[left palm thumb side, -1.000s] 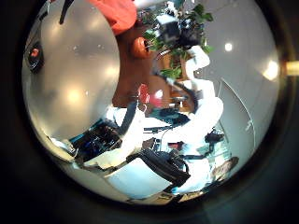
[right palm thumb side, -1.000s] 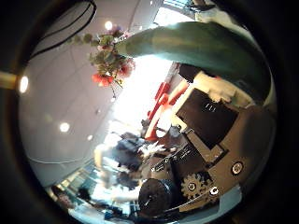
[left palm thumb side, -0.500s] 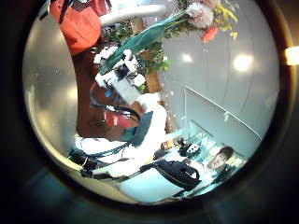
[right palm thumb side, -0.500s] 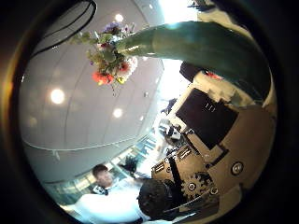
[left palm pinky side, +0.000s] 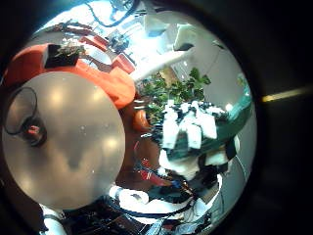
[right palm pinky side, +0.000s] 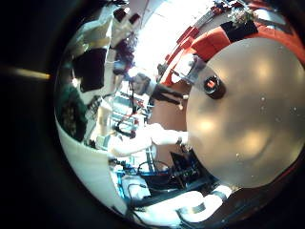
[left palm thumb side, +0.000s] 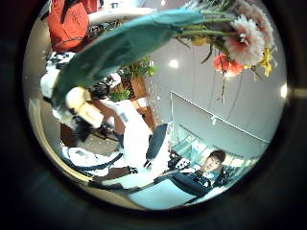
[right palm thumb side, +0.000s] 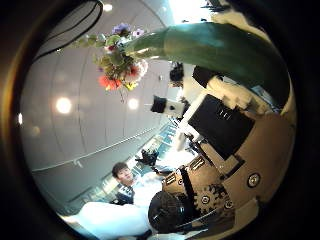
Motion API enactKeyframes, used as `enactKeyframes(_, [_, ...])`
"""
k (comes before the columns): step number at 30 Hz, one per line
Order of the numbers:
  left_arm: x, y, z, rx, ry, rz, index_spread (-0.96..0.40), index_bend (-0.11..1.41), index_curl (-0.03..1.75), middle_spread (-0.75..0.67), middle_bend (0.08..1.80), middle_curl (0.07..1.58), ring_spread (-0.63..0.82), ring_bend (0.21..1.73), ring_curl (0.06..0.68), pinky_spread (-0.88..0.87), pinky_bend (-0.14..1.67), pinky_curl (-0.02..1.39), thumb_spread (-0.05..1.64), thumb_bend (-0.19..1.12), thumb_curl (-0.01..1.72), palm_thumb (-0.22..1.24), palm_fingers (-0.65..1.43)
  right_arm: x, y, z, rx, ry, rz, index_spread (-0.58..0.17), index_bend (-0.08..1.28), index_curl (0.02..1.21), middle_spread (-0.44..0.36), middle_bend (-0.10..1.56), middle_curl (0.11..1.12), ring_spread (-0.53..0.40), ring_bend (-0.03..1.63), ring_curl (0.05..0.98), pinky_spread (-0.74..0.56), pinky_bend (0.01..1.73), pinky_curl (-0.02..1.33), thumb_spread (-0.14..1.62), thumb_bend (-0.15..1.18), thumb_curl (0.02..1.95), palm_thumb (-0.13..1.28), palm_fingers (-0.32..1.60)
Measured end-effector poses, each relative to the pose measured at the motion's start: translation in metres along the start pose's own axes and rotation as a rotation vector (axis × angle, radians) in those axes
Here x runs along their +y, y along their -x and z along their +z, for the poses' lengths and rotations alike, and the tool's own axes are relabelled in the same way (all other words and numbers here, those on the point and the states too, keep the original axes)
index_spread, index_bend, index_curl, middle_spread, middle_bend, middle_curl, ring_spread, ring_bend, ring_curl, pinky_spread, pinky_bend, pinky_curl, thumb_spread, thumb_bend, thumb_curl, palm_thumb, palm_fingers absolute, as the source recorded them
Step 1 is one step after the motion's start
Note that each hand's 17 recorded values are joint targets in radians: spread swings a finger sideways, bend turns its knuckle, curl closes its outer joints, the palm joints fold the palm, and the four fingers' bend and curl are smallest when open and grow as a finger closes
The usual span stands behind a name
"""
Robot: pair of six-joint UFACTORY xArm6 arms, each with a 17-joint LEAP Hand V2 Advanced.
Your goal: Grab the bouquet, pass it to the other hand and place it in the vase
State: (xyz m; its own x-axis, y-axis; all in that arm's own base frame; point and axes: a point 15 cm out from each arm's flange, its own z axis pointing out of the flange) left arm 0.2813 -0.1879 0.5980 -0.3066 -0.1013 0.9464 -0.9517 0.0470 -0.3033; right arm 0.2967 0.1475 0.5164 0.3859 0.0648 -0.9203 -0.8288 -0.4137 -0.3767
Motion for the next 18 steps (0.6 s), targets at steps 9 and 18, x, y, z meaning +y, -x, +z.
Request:
enactKeyframes(9, [0.001, -0.018, 0.003, 0.090, 0.046, 0.004, 0.19, 0.16, 0.28, 0.32, 0.36, 0.40, 0.51, 0.60, 0.186, 0.48, 0.22, 0.33, 0.92, -0.03, 0.33, 0.24, 0.27, 0.007, -0.019, 0.012, 0.025, 0.044, 0.037, -0.228, 1.18, 0.91, -0.111, 1.43, 0.76, -0.200, 1.45, 0.743, -0.19, 1.19, 1.05, 0.88, 0.00, 1.28, 1.13, 1.13])
enactKeyframes(18, [0.003, -0.011, 0.013, 0.115, 0.111, -0.104, -0.07, 0.16, 0.27, -0.13, 0.75, 0.59, -0.16, 0.94, 0.283, -0.14, 0.68, 0.47, 0.94, 0.04, 0.39, 0.54, 1.16, 0.001, -0.031, 0.018, 0.066, 0.048, 0.046, -0.227, 1.18, 0.91, -0.112, 1.43, 0.76, -0.201, 1.45, 0.744, -0.19, 1.17, 1.07, 0.88, 0.00, 1.30, 1.13, 1.12])
